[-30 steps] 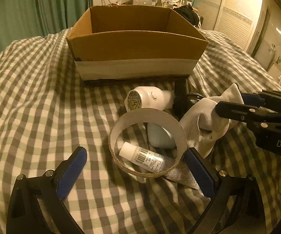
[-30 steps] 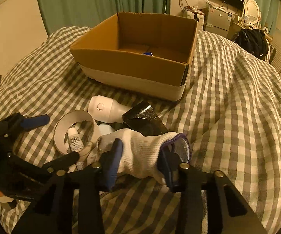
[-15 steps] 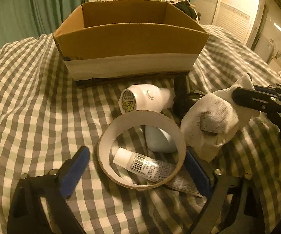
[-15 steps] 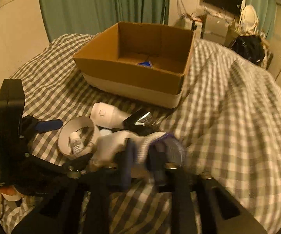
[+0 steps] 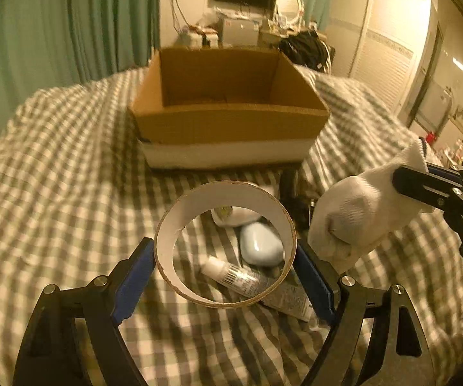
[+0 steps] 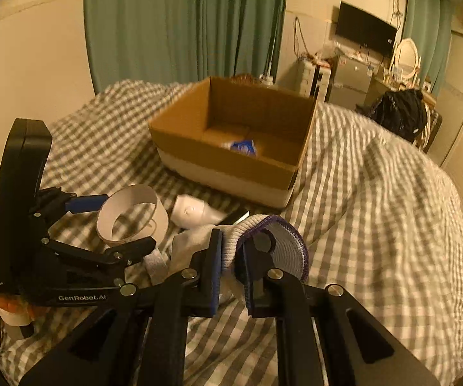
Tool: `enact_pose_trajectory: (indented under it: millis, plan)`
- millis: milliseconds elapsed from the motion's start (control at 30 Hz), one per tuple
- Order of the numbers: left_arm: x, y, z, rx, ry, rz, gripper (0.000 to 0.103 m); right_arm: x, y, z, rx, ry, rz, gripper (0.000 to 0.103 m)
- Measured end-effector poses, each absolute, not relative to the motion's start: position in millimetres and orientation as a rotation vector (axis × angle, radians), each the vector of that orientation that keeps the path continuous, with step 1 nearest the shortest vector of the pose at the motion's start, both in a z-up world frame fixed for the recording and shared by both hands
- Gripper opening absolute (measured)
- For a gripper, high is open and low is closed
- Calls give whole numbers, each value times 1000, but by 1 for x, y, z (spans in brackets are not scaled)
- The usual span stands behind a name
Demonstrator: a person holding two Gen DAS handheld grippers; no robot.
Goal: Organize objects
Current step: 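Grasp the white sock with the right tool while the left tool grasps the tape roll, then lower the sock and tape roll into the box and open both tools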
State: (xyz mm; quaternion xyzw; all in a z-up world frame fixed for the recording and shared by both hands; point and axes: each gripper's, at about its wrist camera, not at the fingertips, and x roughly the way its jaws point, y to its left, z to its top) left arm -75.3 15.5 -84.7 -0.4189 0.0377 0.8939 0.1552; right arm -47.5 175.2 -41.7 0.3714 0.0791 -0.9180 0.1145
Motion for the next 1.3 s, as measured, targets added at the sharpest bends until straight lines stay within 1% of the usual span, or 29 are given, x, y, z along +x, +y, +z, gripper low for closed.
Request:
enact_pose_trajectory:
  millis: [167, 333, 533, 667, 767, 867, 1033, 1133, 1300]
  plan:
    - [-81, 3, -47, -1140, 53, 2625, 87, -45, 174, -4, 979, 264, -2734, 11]
    - [-100, -1, -7, -1056, 41, 2683, 87, -58, 174, 38, 857, 289, -2786, 11]
    - [-144, 8, 29, -963, 69, 2737, 87, -99, 172, 73, 770, 300, -2814, 11]
    - [-175, 15, 36, -932, 88, 2744, 87, -135, 168, 81, 743, 285, -2819, 11]
    - [-201, 20, 33, -936, 91, 2743, 87, -166, 166, 78, 750, 263, -2814, 11]
    - [-231, 27, 18, -957, 92, 2739, 87, -198, 163, 66, 782, 254, -2805, 11]
    - [-269, 38, -18, -1047, 118, 2721, 87, -248, 166, 28, 901, 236, -2776, 11]
    - [-281, 44, -42, -1090, 158, 2715, 87, -269, 172, 0, 981, 242, -2753, 11]
    - [-284, 51, -56, -1069, 224, 2716, 87, -291, 184, -35, 1065, 182, -2695, 11]
